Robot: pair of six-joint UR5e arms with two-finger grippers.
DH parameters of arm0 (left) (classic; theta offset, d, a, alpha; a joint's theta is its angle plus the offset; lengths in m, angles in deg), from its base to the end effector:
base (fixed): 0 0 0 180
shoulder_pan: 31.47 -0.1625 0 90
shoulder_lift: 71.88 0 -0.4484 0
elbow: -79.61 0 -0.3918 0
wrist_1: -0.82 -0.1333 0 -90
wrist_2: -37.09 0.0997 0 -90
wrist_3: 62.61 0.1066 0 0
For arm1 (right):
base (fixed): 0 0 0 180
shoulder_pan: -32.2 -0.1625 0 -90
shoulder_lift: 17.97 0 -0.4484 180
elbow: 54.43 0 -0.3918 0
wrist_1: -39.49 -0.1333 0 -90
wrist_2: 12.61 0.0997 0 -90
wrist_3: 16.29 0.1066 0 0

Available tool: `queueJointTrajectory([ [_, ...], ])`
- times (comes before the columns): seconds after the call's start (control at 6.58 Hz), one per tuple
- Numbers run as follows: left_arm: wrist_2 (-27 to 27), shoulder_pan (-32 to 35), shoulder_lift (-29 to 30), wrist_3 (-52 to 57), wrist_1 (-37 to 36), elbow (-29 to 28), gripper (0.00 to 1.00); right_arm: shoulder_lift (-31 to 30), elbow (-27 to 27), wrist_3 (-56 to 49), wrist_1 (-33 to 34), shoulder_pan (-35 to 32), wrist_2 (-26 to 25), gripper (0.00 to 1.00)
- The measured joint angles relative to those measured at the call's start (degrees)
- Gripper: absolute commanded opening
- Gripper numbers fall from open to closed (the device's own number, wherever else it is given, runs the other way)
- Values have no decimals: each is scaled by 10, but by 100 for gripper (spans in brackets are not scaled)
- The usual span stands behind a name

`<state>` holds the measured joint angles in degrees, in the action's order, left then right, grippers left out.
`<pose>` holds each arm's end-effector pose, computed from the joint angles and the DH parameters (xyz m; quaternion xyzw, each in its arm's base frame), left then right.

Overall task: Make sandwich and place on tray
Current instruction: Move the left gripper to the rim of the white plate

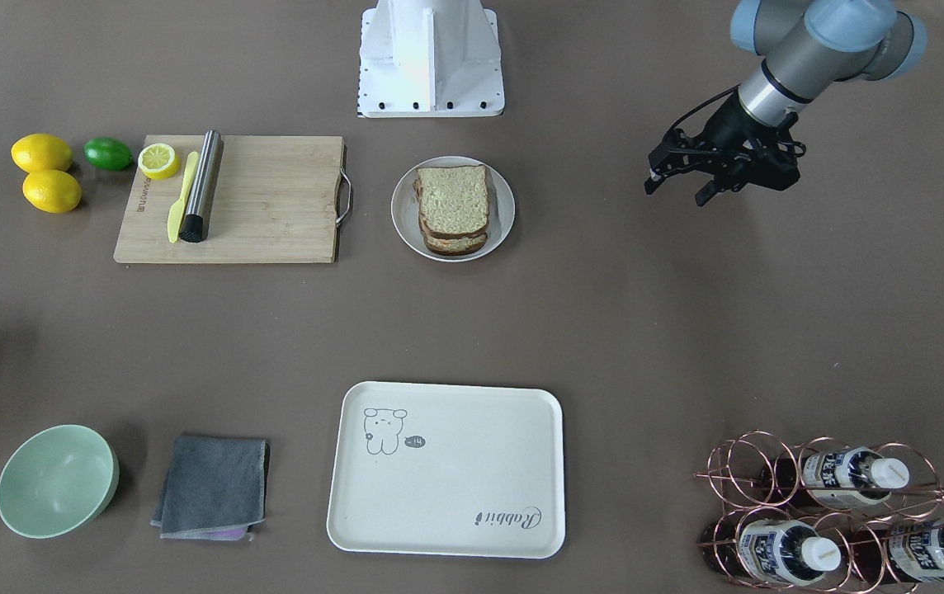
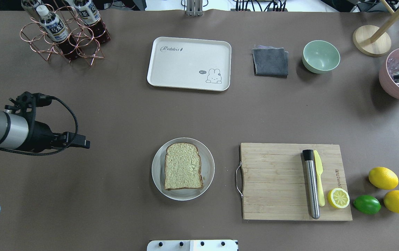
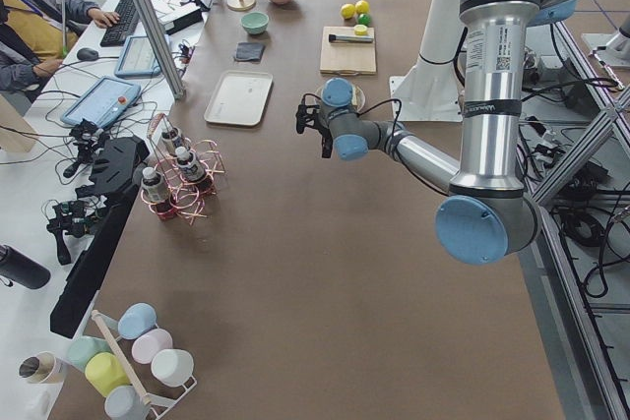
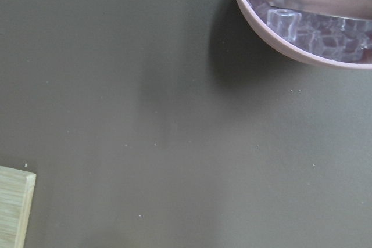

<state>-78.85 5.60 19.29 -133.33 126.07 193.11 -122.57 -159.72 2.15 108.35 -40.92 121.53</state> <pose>0.3452 -0.3694 0.4090 0.0584 0.5208 -0.0198 0.8514 -0.0596 -0.3997 0.6256 0.0553 -0.4048 -0.0588 0.9108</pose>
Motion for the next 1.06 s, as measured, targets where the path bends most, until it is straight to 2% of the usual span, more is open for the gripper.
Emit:
queueJointTrajectory([
  [0.3, 75, -67, 57, -26, -87, 16, 93, -16, 9, -56, 9, -21, 0, 99],
  [0.46, 99, -94, 86, -39, -117, 16, 88, -17, 17, -77, 10, -31, 0, 99],
  [0.61, 131, -127, 111, -51, -131, 11, 83, -18, 23, -94, 12, -40, 2, 99],
  [0.91, 181, -179, 156, -71, -138, -21, 65, -18, 26, -105, 15, -51, 3, 99],
  [1.06, 188, -187, 171, -75, -138, -37, 63, -18, 26, -107, 16, -53, 3, 99],
])
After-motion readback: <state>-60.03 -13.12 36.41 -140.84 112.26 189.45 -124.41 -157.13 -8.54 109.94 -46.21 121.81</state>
